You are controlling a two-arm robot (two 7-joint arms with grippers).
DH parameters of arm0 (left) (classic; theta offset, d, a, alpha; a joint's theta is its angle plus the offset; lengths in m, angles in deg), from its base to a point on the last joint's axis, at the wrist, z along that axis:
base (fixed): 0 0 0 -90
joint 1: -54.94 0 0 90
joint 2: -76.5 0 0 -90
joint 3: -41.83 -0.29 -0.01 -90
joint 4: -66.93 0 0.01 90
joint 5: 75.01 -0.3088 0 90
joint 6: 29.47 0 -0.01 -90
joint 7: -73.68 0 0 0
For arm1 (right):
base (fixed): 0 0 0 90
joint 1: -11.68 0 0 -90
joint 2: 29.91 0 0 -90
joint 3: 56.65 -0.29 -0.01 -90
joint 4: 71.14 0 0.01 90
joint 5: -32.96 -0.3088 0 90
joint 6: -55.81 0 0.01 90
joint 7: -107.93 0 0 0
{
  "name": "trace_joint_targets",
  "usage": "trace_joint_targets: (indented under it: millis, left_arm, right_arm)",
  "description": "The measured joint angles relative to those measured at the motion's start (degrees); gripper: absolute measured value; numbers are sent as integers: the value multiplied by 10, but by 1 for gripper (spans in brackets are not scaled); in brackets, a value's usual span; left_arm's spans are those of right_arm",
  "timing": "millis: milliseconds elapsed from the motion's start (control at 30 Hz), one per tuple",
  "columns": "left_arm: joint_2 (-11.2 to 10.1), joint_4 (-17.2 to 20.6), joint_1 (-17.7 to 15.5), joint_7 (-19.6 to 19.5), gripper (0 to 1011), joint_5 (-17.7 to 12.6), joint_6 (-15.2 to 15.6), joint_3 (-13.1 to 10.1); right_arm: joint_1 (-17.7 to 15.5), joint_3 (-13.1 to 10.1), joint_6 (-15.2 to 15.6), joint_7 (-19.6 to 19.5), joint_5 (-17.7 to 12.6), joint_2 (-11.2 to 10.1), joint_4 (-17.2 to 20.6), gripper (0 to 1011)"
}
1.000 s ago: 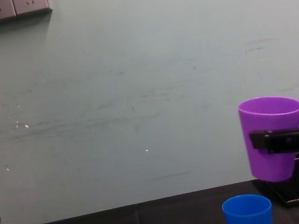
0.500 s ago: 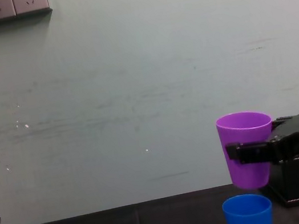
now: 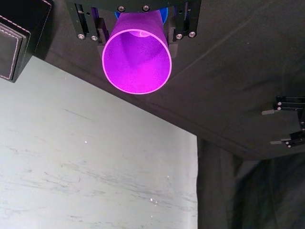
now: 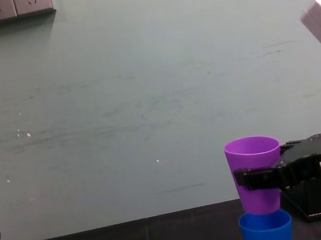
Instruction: Stack the three plastic cups sequentially using one hand.
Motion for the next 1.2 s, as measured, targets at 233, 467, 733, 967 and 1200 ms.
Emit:
trace_joint_targets:
  millis: [233, 467, 733, 967, 1200]
  left_arm:
    - [0, 0, 0, 0, 1010, 0, 0, 0]
    - [0, 0, 0, 0, 1010, 0, 0, 0]
    - [0, 0, 0, 0, 1010, 0, 0, 0]
    - [0, 0, 0, 0, 1010, 0, 0, 0]
    - [0, 0, 0, 0, 1010, 0, 0, 0]
  right_arm:
    - [1, 0, 0, 0, 6, 4, -8, 722]
    - [-1, -1, 0, 1, 11, 6, -12, 722]
    - [-1, -2, -1, 6, 15, 8, -16, 722]
    - [-5, -2, -2, 8, 16, 10, -19, 722]
    - [-7, -1, -5, 10, 18, 12, -26, 722]
